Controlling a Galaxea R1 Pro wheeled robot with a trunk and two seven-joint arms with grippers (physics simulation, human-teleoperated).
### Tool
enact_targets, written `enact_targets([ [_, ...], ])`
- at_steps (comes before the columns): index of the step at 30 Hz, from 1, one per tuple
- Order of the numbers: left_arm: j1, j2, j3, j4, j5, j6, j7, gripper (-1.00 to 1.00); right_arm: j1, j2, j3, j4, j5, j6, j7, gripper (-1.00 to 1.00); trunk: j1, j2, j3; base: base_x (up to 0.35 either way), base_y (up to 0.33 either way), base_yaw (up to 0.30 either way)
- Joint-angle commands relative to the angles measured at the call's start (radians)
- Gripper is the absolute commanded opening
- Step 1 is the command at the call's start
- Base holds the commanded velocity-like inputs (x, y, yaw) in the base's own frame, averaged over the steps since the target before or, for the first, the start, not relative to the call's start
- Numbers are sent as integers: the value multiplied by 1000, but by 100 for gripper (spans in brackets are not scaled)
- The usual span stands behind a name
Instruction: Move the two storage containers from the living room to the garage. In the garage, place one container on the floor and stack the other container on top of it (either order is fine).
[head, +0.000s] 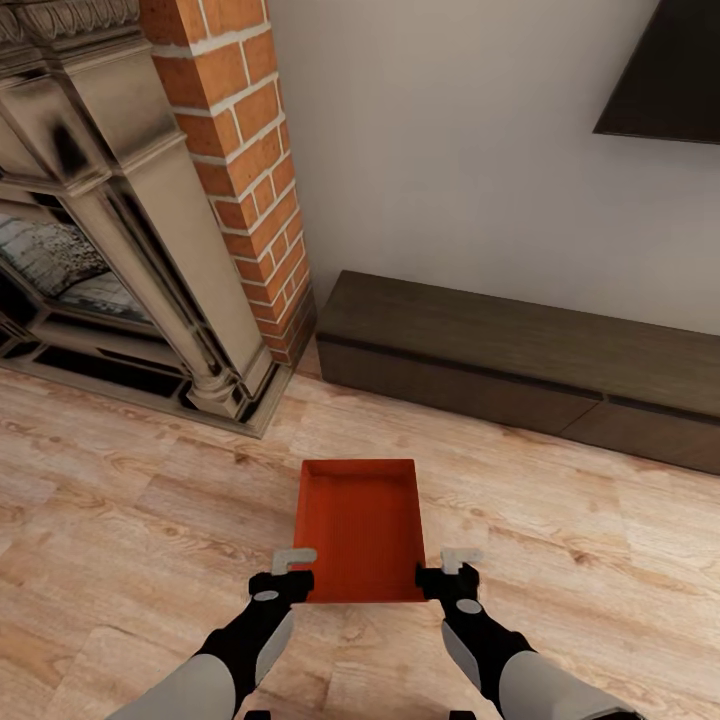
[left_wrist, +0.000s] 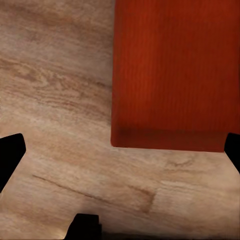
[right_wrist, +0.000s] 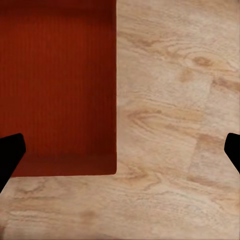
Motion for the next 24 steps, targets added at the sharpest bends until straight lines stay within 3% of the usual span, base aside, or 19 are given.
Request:
enact_targets([
  [1,0,1,-11,-3,9,4,7,100,-1,0,11,1,-11,-5,-4,100,0,0,-1,0,0,0],
  [11,0,5,-14,-21,50,2,9,100,-1,17,16,1,-12,-6,-15,100,0,0,-1,0,0,0],
  [24,0,17,-12,-21,54,2,9,100,-1,14,16,1,-16,-4,-11,100,0,0,-1,0,0,0],
])
